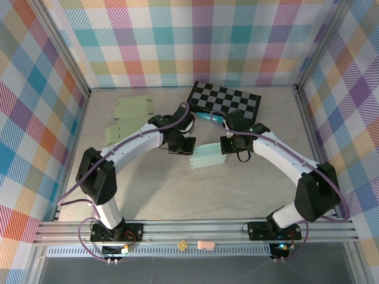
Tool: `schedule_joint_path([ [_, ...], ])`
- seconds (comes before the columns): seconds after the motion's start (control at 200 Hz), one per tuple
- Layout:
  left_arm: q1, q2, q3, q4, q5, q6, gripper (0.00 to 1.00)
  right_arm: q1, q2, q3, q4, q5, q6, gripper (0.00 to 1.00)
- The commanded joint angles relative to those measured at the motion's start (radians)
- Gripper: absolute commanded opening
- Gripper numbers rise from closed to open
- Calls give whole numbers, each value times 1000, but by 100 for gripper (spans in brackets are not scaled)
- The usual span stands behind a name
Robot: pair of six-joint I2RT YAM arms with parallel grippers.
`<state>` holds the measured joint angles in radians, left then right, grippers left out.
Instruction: Fold the paper box
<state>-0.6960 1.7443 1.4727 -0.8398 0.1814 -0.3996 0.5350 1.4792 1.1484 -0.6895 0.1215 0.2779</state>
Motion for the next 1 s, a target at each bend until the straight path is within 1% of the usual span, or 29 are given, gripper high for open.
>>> schedule_joint_path([
  [0.0,1,13,33,-38,25,-78,5,11,1,22,-30,22,23,0],
  [0.305,1,3,2,5,14,-168,5,20,-3,16,-27,37,35,0],
  [0.695,-5,-27,-91,111,-8,-159,4,25,-20,-19,1,49,31,0],
  [1.0,-25,-43,-138,138,-47,-122,4,28,-52,-96,58,50,21,0],
])
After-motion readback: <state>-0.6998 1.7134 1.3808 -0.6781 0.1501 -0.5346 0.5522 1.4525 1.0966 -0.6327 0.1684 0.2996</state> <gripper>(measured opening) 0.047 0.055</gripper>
